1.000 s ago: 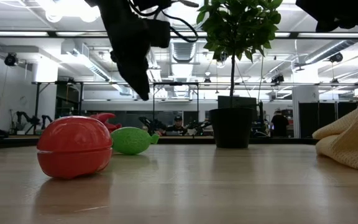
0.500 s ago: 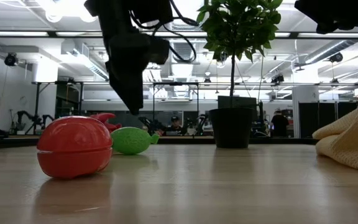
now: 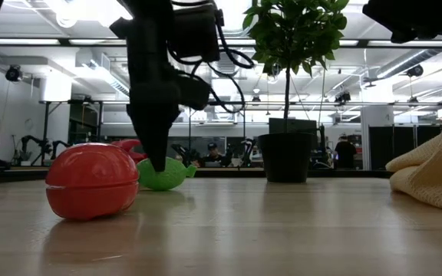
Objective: Pick and placing Produce into tupperware
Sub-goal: Put the green melon into the blue bin
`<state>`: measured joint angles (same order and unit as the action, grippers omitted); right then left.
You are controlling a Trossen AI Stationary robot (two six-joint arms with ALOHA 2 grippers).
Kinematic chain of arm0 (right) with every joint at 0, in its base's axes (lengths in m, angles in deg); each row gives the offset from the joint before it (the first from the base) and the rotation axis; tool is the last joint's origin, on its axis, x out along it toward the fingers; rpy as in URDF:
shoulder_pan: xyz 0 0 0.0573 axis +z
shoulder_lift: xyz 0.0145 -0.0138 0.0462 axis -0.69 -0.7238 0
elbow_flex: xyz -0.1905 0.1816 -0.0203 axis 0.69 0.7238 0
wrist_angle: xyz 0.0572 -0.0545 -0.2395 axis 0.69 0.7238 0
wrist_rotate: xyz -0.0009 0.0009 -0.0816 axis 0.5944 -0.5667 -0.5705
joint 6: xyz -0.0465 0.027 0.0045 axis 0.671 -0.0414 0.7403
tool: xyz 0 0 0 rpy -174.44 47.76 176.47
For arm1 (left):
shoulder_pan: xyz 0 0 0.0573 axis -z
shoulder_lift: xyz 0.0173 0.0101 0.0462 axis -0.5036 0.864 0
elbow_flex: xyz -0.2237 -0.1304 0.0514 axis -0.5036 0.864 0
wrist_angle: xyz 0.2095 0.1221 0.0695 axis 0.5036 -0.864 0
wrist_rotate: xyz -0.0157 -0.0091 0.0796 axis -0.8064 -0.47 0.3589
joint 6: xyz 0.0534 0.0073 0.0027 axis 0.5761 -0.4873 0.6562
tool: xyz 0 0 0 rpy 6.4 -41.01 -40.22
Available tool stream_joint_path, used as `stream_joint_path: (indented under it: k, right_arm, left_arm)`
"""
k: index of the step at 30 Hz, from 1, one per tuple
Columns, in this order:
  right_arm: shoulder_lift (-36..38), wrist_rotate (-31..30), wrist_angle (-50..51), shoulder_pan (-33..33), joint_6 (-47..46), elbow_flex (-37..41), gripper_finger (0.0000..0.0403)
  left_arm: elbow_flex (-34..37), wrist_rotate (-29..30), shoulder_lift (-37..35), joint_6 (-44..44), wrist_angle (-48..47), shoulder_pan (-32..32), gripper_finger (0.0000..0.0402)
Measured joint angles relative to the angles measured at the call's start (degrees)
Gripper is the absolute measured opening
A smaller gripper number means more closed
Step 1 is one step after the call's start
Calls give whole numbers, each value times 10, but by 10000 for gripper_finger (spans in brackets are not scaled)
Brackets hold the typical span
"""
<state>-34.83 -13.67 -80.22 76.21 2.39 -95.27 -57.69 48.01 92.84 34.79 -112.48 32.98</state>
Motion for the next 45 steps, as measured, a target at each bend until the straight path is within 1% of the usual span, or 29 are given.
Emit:
stream_joint_path:
  k: [9,18,22,30,33,37,40,45]
  right_arm:
    - [0,-4,3,0,0,0,81]
    - [0,-4,4,0,0,0,83]
    - [0,-4,4,0,0,0,84]
    - [0,-14,4,0,-2,0,73]
    - [0,-14,4,0,-2,0,73]
    - [0,-14,4,0,-2,0,78]
    - [0,-14,4,0,-2,0,81]
    - [0,-13,4,0,-2,0,79]
  left_arm:
    - [2,6,42,3,0,0,322]
    - [-1,7,43,20,-2,0,316]
    - [-2,8,34,30,-2,0,288]
    - [-2,8,32,32,-1,0,210]
    - [-2,8,31,38,-2,0,193]
    - [-8,7,30,58,-21,0,196]
    - [-23,8,27,58,-47,0,203]
    - [-45,8,10,59,-96,0,205]
